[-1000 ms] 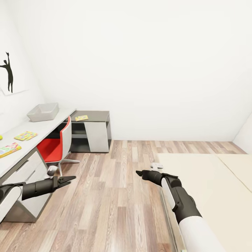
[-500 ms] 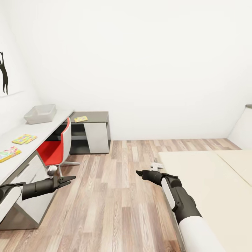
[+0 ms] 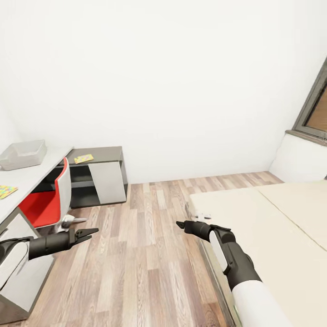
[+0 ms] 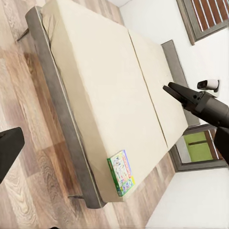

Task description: Put all the toys in the child's room - the three board games (two on the bed and one on the table), the two jigsaw puzzles on the table, and the tennis ball on the table - inside the toy box on the table in the child's room.

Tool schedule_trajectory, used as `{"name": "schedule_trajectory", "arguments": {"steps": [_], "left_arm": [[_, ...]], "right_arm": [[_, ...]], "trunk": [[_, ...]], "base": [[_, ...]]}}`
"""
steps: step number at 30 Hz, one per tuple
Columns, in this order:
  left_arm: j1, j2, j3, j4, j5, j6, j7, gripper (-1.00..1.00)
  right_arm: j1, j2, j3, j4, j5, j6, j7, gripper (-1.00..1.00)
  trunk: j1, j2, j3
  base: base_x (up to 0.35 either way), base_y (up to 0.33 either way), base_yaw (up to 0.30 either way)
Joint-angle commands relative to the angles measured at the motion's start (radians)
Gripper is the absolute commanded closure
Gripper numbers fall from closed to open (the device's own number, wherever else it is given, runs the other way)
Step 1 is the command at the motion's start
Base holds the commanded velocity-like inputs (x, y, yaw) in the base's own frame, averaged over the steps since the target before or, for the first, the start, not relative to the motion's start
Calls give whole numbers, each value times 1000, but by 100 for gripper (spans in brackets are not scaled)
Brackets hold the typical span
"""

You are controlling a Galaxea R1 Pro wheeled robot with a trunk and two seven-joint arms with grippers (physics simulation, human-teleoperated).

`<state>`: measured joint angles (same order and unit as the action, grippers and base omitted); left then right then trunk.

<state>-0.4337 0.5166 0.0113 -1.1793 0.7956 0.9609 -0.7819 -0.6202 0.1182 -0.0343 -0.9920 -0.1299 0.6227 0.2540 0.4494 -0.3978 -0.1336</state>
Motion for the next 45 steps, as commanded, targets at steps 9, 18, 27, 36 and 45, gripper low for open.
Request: {"name": "schedule_trajectory", "arguments": {"steps": [9,18,27,36,45], "left_arm": [[0,1,1,0,-1,4,-4,-100],[0,1,1,0,-1,4,-4,-100],[0,2,1,0,-1,4,-4,-100],[0,2,1,0,-1,4,-3,-100],[0,1,2,0,-1,4,-2,-100]], "right_arm": [[-1,3,-5,0,-5,6,2,-100],[-1,3,-7,0,-6,5,2,-100],[-1,2,-9,0,-7,-27,1,-100],[-1,2,-23,0,-7,-30,1,-100],[-1,3,-25,20,-8,-32,1,-100]], "trunk": [[1,-2,-2],[1,-2,-6],[1,-2,-12],[1,-2,-15],[1,-2,-15]], "base": [[0,74,-281],[0,207,-203],[0,23,-239],[0,1,-271],[0,0,-277]]}}
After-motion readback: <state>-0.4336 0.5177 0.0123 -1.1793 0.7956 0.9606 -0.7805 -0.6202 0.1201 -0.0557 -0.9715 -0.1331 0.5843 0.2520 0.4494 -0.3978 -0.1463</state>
